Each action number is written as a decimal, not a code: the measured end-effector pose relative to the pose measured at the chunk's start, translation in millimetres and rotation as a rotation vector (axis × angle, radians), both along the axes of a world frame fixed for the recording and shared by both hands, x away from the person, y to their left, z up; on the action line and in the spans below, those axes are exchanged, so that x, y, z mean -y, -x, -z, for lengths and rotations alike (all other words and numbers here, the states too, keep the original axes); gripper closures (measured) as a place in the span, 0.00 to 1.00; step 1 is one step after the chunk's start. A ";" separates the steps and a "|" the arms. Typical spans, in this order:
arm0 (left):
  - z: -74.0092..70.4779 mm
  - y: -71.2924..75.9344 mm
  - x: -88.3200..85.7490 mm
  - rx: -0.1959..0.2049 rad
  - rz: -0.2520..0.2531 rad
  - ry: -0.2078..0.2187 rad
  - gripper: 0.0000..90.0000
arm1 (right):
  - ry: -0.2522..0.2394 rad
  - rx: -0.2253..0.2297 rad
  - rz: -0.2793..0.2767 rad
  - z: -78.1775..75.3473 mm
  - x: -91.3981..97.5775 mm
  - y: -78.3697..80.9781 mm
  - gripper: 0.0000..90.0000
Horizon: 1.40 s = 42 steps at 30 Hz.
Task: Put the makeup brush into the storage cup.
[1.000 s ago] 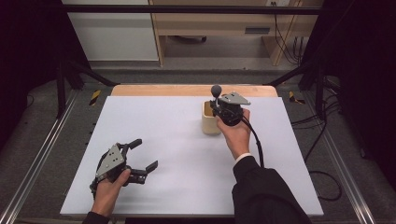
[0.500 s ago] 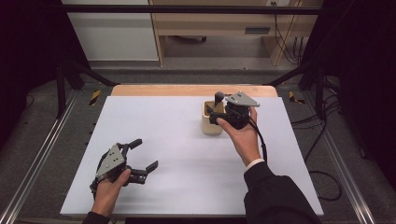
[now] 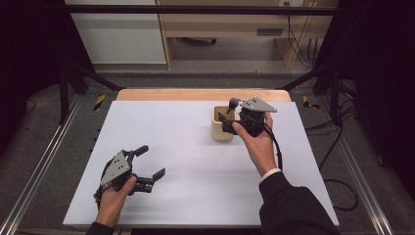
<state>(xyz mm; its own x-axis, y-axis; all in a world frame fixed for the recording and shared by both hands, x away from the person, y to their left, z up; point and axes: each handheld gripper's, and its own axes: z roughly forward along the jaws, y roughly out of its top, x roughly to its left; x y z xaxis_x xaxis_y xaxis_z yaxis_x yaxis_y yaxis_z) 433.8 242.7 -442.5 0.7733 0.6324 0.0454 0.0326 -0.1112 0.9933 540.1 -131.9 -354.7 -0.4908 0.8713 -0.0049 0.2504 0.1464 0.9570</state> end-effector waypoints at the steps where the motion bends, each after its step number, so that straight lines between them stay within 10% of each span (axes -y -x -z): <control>1: 0.0 0.1 0.1 0.000 0.001 -0.002 0.02 | -0.001 -0.003 0.001 0.0 0.9 0.3 0.05; 42: 0.8 -1.0 0.8 -0.005 0.001 -0.015 0.02 | -0.002 -0.068 0.008 12.7 56.2 31.5 0.05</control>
<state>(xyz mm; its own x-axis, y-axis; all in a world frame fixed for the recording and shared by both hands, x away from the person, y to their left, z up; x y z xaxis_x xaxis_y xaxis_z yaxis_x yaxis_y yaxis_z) 434.8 242.0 -443.3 0.7744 0.6306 0.0505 0.0378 -0.1258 0.9913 508.6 -188.1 -367.4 -0.4829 0.8752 0.0298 0.3161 0.1425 0.9380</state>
